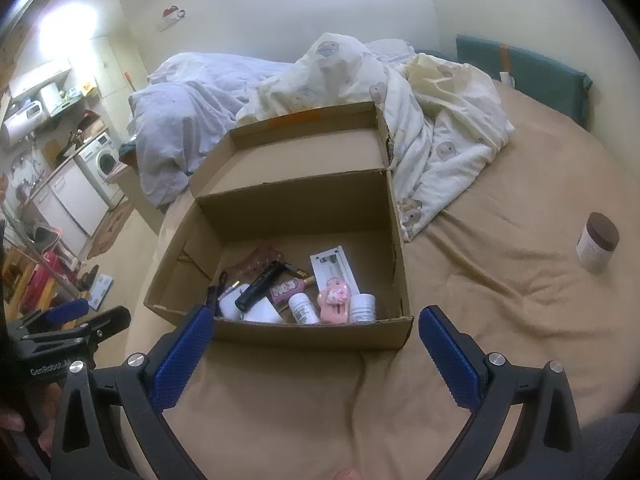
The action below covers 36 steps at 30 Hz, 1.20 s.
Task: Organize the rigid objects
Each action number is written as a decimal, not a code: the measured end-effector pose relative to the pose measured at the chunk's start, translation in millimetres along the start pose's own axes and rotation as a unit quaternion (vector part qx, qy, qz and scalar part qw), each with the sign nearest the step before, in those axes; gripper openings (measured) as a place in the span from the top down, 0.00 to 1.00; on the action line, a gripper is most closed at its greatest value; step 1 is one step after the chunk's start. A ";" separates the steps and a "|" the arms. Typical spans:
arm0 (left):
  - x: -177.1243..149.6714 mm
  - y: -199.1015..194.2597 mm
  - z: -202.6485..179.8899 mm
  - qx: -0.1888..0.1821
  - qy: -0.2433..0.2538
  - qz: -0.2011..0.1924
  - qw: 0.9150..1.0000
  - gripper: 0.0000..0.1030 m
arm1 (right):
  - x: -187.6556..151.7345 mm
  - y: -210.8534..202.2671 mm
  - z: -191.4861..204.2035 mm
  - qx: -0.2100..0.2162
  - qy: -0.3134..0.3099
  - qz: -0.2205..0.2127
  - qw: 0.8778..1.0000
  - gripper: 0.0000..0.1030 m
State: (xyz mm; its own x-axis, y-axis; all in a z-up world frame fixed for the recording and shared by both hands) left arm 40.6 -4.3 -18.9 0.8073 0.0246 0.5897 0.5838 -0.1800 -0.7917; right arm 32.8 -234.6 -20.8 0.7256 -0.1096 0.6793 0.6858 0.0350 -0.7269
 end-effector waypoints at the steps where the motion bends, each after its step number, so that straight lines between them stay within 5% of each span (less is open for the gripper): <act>1: 0.1 -0.4 0.4 -0.001 0.000 0.000 1.000 0.11 | -0.1 0.8 -0.1 0.000 0.001 0.002 1.000 0.00; 36: -2.2 2.2 -2.6 -0.003 0.004 0.004 1.000 0.11 | 0.2 1.2 0.1 -0.002 -0.006 0.001 1.000 0.00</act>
State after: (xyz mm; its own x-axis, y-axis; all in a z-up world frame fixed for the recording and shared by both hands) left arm 39.9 -7.3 -21.5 0.8109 0.0157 0.5849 0.5771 -0.1863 -0.7951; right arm 33.8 -234.4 -21.5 0.7272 -0.0982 0.6794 0.6846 0.0315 -0.7282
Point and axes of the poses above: each gripper's, at about its wrist camera, not at the fingertips, and y roughly the way its jaws point, z to its left, x to its top, the point moved 2 cm from there along y, roughly the way its jaws point, and after that the axes turned 11 degrees about -x, right-handed, at the moved point
